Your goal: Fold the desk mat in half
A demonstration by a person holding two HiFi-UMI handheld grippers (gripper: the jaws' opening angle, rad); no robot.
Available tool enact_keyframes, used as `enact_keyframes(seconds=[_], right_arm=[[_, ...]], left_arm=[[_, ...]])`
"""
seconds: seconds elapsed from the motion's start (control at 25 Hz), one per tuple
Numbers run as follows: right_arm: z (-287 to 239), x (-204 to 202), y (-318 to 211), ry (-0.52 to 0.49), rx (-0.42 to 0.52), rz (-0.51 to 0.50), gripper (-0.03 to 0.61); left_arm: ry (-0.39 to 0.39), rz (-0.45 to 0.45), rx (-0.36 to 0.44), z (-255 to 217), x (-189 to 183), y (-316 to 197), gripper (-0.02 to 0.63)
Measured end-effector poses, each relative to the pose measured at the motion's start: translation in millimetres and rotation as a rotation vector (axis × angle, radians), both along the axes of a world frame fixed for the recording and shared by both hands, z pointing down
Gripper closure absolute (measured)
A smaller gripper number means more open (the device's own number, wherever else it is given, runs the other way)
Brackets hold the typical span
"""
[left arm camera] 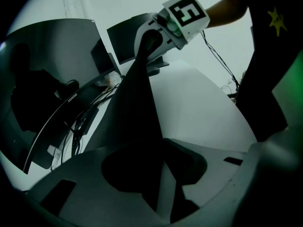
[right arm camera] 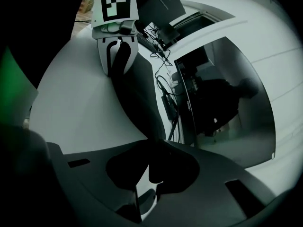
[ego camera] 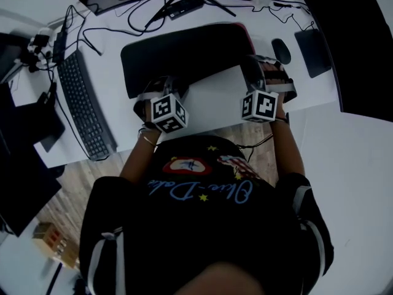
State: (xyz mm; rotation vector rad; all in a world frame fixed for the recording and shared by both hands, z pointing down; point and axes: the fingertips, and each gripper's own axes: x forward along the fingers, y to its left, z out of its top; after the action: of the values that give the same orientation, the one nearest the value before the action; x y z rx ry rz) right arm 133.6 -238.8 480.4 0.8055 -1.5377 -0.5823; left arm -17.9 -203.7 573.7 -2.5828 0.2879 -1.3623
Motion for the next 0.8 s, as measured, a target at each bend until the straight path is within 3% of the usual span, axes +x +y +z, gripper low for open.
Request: enact_keyframes(seconds=[0.6, 0.8], right_arm=[[-74.4, -93.3, -36.4, 0.192, 0.133, -0.311, 0.54], [-86.0, -124.8, -48.6, 0.2, 0.164, -0.378, 0.54]], left_arm=[[0.027, 0.025, 0.044, -0.6, -0.9, -0.4, 0.499], [0.109, 0.01, 0.057, -13.5, -0.3, -2.4, 0.494]])
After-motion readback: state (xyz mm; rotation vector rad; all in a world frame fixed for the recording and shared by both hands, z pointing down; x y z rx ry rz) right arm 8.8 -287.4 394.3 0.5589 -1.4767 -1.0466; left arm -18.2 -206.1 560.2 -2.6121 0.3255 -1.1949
